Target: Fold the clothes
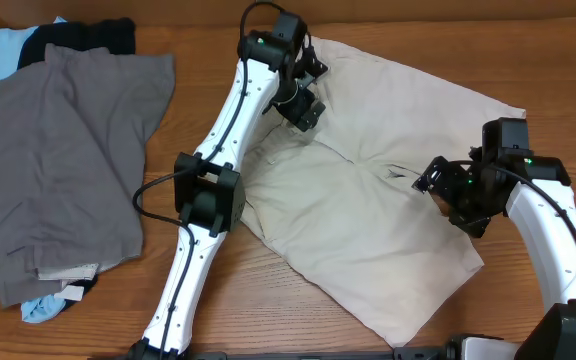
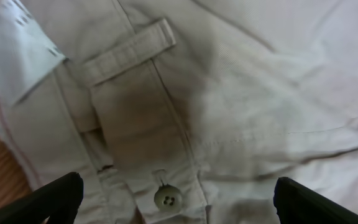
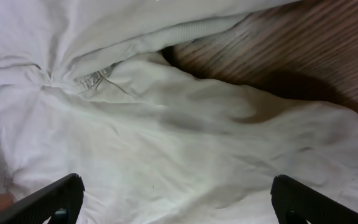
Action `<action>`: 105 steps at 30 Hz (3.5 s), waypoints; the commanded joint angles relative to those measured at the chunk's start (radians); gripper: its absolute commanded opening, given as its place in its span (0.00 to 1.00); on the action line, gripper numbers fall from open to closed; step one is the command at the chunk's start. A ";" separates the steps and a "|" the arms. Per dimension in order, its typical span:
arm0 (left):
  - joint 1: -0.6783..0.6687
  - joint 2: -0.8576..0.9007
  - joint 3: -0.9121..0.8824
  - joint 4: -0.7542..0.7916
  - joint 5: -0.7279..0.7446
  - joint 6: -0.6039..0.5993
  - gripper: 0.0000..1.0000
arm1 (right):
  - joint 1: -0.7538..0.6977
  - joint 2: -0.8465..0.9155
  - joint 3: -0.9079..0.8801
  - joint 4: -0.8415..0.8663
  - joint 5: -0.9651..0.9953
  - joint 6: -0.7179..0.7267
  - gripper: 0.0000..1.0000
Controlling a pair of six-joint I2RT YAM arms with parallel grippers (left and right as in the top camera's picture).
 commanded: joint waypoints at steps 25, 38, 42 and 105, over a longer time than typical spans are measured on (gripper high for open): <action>0.155 0.159 -0.006 -0.210 -0.270 -0.554 1.00 | -0.002 0.036 0.021 0.016 0.072 0.000 1.00; 0.213 0.148 -0.003 -0.340 -0.175 -0.489 1.00 | 0.109 0.115 -0.089 0.007 0.026 0.018 1.00; 0.209 0.117 0.007 -0.340 -0.195 -0.491 1.00 | 0.169 0.115 -0.154 0.100 -0.003 0.058 0.95; 0.217 -0.441 0.145 -0.295 -0.314 -0.496 1.00 | -0.151 0.356 0.031 0.085 -0.097 -0.242 0.49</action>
